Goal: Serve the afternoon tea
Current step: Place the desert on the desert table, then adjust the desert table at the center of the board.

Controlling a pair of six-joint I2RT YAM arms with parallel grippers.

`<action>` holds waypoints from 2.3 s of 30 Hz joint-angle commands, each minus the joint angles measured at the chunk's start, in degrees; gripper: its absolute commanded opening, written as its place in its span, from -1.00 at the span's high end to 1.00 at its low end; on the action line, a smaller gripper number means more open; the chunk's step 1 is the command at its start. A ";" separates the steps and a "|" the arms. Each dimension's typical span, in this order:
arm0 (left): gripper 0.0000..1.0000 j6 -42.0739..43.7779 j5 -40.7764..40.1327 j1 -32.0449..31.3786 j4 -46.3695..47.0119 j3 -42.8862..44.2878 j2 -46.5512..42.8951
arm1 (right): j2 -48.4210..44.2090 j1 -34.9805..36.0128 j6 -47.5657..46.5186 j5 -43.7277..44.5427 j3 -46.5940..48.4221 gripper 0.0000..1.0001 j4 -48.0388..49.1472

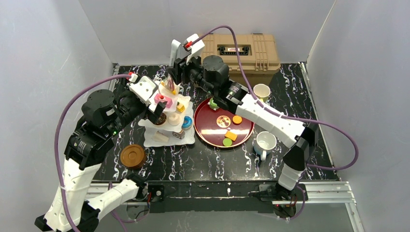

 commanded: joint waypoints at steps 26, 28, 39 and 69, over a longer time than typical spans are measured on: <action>-0.95 6.94 -12.05 2.64 1.18 11.70 17.03 | -23.66 -4.13 -1.38 8.84 -20.56 -0.20 4.76; -0.92 7.16 -12.07 3.95 -1.83 13.74 19.07 | -25.29 -4.43 -1.39 9.53 -22.44 -0.21 4.42; -0.33 -1.68 -10.65 7.11 -11.57 14.90 19.45 | -30.15 -6.12 -1.50 11.56 -30.98 -0.21 3.61; 1.00 -11.13 -6.30 13.15 -1.98 12.59 21.66 | -34.58 -7.61 1.86 15.85 -43.59 -0.20 4.80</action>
